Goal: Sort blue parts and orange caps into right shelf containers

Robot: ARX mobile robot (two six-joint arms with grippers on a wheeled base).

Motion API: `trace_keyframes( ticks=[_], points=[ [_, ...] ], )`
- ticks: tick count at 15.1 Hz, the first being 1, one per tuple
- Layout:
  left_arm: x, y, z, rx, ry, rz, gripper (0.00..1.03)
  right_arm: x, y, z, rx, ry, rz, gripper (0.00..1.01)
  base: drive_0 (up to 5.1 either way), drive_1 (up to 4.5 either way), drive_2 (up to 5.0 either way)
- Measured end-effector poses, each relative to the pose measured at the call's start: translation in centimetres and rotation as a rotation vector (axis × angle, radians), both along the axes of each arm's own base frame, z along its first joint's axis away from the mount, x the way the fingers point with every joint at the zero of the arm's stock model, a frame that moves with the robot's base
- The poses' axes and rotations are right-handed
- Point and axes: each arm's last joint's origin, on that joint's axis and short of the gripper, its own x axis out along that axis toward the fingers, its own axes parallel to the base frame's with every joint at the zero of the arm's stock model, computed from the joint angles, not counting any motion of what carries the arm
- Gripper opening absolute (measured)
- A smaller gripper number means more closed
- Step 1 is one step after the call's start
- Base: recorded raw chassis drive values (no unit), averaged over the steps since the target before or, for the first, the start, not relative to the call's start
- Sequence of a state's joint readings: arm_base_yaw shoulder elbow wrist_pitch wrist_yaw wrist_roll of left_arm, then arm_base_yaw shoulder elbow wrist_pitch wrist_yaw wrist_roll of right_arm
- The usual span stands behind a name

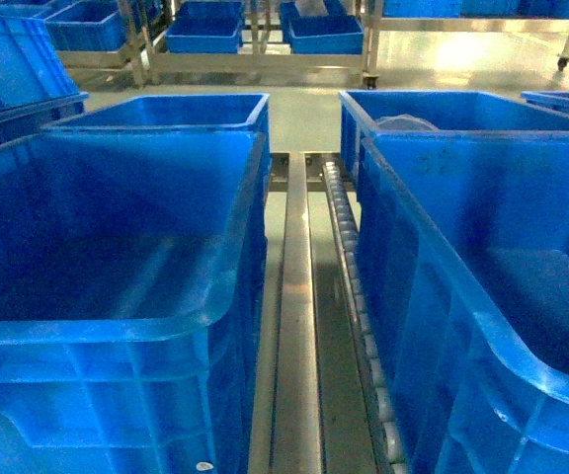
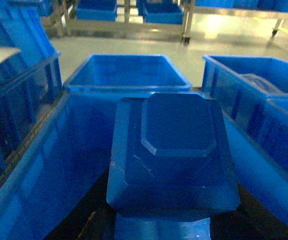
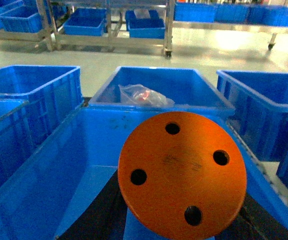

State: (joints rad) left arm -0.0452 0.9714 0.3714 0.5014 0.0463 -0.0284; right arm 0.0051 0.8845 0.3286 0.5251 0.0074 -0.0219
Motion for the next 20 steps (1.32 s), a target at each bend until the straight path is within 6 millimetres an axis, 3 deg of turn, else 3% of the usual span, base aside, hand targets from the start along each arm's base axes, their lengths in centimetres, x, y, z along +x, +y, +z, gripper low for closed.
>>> trace_keyframes(
  ticks=[1, 2, 7, 16, 18, 20],
  points=[
    [2.8, -0.1, -2.8, -0.013, 0.116, 0.050, 0.65, 3.0, 0.1, -3.8, 0.060, 0.208, 0.006, 0.63, 0.0, 0.00, 0.0],
    [2.3, -0.2, -2.0, -0.026, 0.070, 0.037, 0.83, 2.4, 0.1, -2.9, 0.067, 0.160, 0.017, 0.80, 0.0, 0.00, 0.0],
    [1.7, -0.1, -1.1, -0.030, 0.025, 0.032, 1.00, 1.8, 0.3, -1.6, 0.064, 0.091, 0.039, 0.99, 0.0, 0.00, 0.0],
    [0.2, 0.3, -1.4, 0.009, 0.000, 0.083, 0.98, 0.4, 0.9, -2.1, 0.029, 0.070, -0.006, 0.98, 0.0, 0.00, 0.0],
    [-0.8, 1.0, -1.7, 0.011, -0.104, 0.093, 0.77, 0.4, 0.6, -2.0, 0.028, 0.026, 0.003, 0.94, 0.0, 0.00, 0.0],
    [-2.4, 1.1, -3.1, 0.012, -0.084, 0.095, 0.50, -1.0, -0.1, -2.8, 0.029, -0.028, -0.006, 0.69, 0.0, 0.00, 0.0]
  ],
)
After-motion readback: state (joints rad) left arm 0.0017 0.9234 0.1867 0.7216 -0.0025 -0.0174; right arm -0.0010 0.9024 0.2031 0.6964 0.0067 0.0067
